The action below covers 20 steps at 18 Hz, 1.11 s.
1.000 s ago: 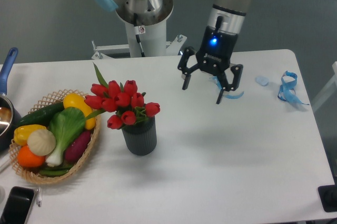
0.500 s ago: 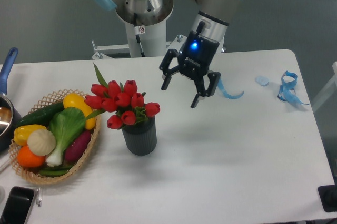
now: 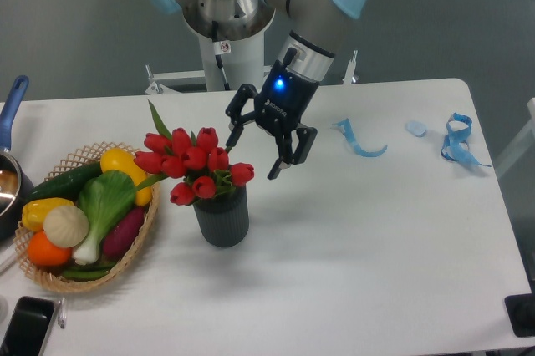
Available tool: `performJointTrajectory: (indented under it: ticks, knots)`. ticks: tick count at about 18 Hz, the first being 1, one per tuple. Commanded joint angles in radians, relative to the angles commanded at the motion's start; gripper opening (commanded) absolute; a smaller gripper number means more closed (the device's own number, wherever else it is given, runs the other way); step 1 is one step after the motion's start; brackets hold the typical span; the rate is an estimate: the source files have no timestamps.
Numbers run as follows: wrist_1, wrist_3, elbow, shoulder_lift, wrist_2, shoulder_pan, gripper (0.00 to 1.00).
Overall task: Pick up the flowers from the vase
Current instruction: 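Lower the gripper around the tulip stems and close on them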
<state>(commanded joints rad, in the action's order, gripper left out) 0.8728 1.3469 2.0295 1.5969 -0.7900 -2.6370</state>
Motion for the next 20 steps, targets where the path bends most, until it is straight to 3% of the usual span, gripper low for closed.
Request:
performJointTrajectory:
  ticks: [18, 20]
  knots:
    - [-0.003, -0.049, -0.017, 0.071, 0.055, 0.064, 1.00]
    - [-0.034, -0.067, -0.018, 0.087, 0.055, 0.069, 1.00]
